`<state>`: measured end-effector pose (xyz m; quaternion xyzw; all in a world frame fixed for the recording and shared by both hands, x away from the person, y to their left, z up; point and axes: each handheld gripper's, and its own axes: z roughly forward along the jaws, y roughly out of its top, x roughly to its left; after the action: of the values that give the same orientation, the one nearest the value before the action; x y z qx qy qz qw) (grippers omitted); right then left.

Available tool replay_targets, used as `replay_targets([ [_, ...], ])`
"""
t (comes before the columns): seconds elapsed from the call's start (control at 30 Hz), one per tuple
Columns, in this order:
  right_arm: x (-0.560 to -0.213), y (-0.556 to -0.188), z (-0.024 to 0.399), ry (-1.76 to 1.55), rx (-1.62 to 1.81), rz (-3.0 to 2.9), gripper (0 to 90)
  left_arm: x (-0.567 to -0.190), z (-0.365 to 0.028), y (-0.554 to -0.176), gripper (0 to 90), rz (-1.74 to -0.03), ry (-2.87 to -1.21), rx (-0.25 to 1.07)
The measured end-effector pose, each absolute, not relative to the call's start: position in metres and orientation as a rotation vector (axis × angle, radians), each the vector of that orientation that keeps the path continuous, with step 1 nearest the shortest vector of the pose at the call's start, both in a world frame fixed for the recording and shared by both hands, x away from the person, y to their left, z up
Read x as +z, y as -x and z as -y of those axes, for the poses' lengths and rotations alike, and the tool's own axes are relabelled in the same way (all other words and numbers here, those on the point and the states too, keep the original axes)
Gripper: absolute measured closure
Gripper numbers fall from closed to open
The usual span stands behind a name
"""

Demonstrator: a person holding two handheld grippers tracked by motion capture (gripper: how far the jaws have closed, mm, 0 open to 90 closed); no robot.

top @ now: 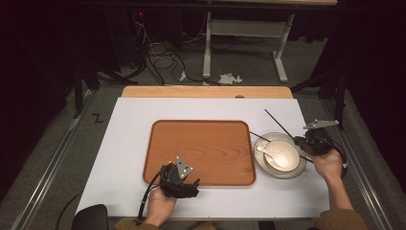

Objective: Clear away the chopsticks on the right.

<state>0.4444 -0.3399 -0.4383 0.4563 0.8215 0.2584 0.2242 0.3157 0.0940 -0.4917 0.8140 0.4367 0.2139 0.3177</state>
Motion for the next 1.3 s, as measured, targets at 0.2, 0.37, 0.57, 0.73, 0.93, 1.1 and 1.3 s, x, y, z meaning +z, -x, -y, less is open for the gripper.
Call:
replay_targets([
  [0.2, -0.425, -0.432, 0.333, -1.208, 0.759, -2.255, 86.2, -0.491, -0.09, -0.318, 16.5, -1.126, -2.149, 0.555],
  [0.37, -0.416, -0.419, 0.322, -1.164, 0.782, -2.268, 86.2, -0.491, -0.087, -0.321, 16.4, -1.11, -2.155, 0.547],
  [0.57, -0.407, -0.405, 0.312, -1.116, 0.817, -2.285, 86.2, -0.491, -0.082, -0.324, 16.4, -1.087, -2.161, 0.54],
  [0.73, -0.4, -0.392, 0.301, -1.072, 0.848, -2.302, 86.2, -0.491, -0.078, -0.327, 16.4, -1.066, -2.167, 0.534],
  [0.93, -0.393, -0.376, 0.28, -0.992, 0.845, -2.34, 86.2, -0.491, -0.074, -0.328, 16.4, -1.049, -2.173, 0.531],
  [1.1, -0.394, -0.368, 0.257, -0.907, 0.827, -2.403, 86.1, -0.49, -0.073, -0.328, 16.4, -1.044, -2.175, 0.534],
  [1.3, -0.401, -0.362, 0.234, -0.853, 0.854, -2.472, 86.1, -0.49, -0.073, -0.328, 16.4, -1.045, -2.177, 0.54],
])
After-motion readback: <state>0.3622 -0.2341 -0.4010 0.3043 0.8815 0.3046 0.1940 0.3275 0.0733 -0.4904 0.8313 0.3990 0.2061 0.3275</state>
